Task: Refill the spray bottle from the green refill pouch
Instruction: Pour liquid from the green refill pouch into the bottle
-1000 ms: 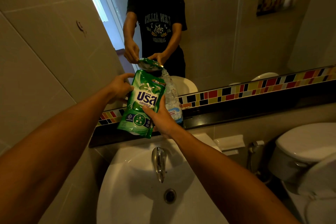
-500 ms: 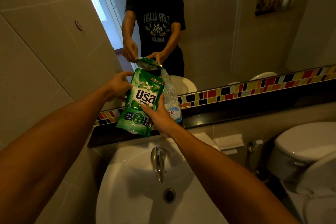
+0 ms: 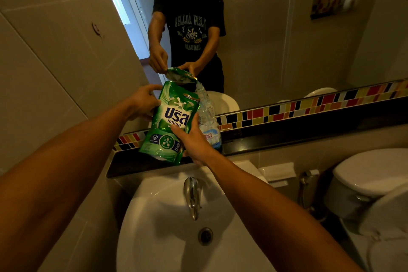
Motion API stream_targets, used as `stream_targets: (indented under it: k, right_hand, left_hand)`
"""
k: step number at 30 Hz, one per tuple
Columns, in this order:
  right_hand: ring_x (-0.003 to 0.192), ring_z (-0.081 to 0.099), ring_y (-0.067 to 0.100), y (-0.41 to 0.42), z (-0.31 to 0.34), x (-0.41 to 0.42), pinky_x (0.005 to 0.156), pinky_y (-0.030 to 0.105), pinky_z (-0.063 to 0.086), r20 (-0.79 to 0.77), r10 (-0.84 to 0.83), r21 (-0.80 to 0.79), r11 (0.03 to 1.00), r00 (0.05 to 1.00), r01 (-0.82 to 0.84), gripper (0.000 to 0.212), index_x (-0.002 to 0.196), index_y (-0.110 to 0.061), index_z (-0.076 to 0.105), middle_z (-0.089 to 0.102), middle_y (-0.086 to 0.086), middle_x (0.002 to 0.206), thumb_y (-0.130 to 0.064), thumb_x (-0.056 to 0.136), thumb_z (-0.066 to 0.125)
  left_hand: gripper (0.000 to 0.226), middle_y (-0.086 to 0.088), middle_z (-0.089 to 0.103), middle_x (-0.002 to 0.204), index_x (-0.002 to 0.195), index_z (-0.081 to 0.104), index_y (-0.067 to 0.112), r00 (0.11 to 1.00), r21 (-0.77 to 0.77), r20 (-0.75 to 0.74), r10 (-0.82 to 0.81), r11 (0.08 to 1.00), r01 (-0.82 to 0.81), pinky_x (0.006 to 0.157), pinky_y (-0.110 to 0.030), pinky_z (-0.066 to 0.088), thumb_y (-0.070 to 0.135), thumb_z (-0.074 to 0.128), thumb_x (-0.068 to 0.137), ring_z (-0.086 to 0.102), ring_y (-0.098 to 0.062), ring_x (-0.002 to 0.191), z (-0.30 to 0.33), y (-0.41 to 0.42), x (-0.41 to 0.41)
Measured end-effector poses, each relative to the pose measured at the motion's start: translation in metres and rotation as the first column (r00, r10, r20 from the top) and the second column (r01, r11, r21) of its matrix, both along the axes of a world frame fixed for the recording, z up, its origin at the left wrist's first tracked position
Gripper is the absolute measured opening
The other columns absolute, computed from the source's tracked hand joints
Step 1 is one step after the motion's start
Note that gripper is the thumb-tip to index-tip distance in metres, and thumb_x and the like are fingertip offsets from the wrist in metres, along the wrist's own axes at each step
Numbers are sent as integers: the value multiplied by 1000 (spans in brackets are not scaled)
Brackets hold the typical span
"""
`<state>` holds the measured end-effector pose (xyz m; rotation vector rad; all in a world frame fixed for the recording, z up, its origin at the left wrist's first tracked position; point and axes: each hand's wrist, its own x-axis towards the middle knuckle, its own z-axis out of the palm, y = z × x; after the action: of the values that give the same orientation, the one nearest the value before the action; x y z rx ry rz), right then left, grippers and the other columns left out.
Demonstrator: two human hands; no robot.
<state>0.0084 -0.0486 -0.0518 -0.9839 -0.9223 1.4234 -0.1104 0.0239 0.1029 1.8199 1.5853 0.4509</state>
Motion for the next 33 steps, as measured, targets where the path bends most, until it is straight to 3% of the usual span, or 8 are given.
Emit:
stream_targets:
  k: [12, 21, 33]
  right_hand:
    - [124, 66, 27, 0, 1, -1, 93, 67, 56, -38, 3, -6, 1000, 999, -3, 108, 162, -45, -10, 62, 1, 144, -29, 96, 73]
    - [124, 66, 27, 3, 0, -7, 89, 70, 56, -11, -1, -12, 1000, 1000, 1, 124, 160, -48, -4, 65, -4, 141, -53, 73, 83]
    - [123, 67, 26, 0, 5, -7, 89, 71, 55, -38, 15, 8, 1000, 999, -15, 112, 161, -47, -7, 65, -4, 142, -39, 87, 77]
  left_hand:
    - [62, -18, 61, 121, 151, 37, 29, 1000, -1, -6, -1, 1000, 1, 61, -39, 57, -1, 51, 98, 68, -27, 85, 3, -1, -3]
    - [62, -21, 60, 124, 151, 37, 28, 1000, 7, -21, -3, 1000, 4, 64, -42, 59, -2, 51, 98, 67, -31, 89, 5, -1, -5]
    - [60, -19, 61, 122, 150, 37, 28, 1000, 0, -19, -4, 1000, 4, 70, -45, 59, 0, 50, 99, 67, -29, 90, 11, -2, -5]
